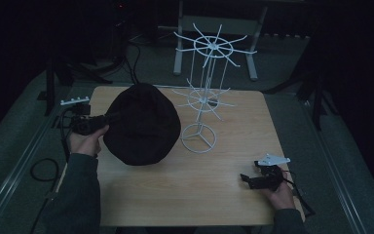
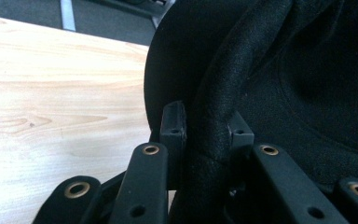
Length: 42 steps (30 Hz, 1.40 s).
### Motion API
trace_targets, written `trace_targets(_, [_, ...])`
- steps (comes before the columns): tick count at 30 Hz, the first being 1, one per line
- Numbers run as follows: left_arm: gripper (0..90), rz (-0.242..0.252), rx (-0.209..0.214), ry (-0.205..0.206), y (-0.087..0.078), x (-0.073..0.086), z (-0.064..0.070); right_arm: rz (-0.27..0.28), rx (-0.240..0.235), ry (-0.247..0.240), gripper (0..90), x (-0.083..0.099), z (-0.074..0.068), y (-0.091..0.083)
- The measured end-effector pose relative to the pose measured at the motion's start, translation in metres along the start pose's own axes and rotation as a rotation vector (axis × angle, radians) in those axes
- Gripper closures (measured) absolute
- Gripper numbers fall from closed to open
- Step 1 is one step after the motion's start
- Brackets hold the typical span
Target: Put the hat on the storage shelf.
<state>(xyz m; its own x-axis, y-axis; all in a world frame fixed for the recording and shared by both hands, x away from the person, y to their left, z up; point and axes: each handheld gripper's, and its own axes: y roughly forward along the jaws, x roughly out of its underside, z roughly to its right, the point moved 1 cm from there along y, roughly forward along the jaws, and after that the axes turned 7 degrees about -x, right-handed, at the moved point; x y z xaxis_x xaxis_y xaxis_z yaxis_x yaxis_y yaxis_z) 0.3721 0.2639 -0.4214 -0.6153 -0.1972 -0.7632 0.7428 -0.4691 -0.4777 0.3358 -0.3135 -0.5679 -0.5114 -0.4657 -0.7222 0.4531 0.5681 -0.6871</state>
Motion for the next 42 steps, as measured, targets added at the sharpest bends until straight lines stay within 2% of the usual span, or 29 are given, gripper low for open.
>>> trace_targets(6, [76.3, 0.02, 0.012, -0.023, -0.002, -0.005, 0.002, -0.001, 0.0, 0.0, 14.1, 0.0, 0.0, 0.0])
trace_targets(12, [76.1, 0.03, 0.02, -0.024, -0.004, -0.011, 0.004, -0.001, 0.0, 0.0, 14.1, 0.0, 0.0, 0.0])
trace_targets(25, [76.0, 0.069, 0.067, -0.062, -0.007, -0.023, 0.01, 0.0, 0.0, -0.001, 14.1, 0.0, 0.0, 0.0])
trace_targets(33, [75.9, 0.081, 0.072, -0.075, -0.007, -0.028, 0.012, -0.001, 0.001, 0.001, 14.1, 0.0, 0.0, 0.0])
trace_targets(42, [75.7, 0.102, 0.096, -0.097, -0.009, -0.035, 0.015, -0.001, 0.001, 0.001, 14.1, 0.0, 0.0, 0.0])
